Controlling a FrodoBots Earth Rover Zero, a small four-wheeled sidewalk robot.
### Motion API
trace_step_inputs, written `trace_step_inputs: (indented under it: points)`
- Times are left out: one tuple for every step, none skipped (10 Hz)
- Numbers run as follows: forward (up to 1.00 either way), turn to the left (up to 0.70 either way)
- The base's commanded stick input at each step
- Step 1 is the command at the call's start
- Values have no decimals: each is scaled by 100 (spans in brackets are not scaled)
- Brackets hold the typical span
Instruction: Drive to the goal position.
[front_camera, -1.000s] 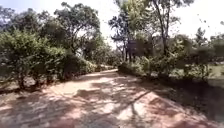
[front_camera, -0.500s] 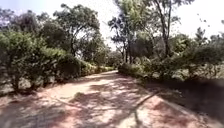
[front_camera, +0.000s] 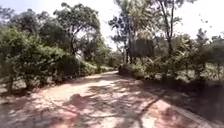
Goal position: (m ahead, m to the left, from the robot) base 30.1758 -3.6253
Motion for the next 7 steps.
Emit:
trace_step_inputs:
  points:
    - [50, 50]
    - [50, 50]
    - [50, 50]
    - [50, 30]
    - [50, 9]
    - [50, 0]
    - [50, 0]
